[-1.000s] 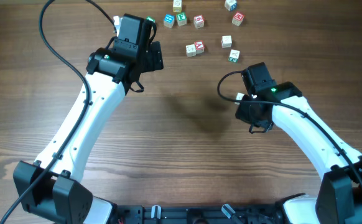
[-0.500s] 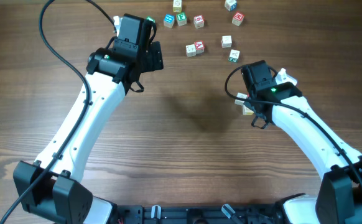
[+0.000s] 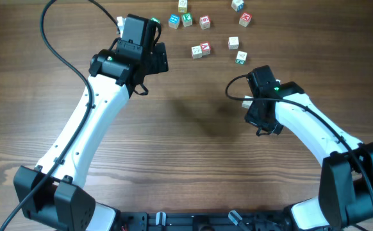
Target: Form a circle
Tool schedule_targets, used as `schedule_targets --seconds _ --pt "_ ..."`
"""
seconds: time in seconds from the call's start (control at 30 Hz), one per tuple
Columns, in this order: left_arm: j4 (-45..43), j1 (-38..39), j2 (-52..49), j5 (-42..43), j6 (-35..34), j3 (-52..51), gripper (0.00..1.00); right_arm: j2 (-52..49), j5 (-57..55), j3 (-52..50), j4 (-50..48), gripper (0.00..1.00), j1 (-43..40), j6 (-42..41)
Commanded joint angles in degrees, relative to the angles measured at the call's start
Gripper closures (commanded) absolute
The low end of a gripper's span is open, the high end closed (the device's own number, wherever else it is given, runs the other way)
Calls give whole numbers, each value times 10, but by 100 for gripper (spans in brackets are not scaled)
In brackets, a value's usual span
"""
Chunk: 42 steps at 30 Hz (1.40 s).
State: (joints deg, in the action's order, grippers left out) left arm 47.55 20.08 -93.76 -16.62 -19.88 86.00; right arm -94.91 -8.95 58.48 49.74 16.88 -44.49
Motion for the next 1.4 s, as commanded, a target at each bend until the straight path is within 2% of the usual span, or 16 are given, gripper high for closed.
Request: schedule_targets --seconds 0.0,0.27,0.43,1.37 --pt "-1 -2 -1 -1 -5 -2 0 -9 21 -2 -9 95 -1 70" --pt "-1 -2 -1 -1 -5 -2 0 -30 -13 -2 -28 96 -1 85" --pt "-1 -2 -1 -1 -5 -2 0 -45 -17 -2 -25 95 -1 147" --pt "-1 -2 -1 -1 -5 -2 0 -45 4 -9 -50 95 -1 160"
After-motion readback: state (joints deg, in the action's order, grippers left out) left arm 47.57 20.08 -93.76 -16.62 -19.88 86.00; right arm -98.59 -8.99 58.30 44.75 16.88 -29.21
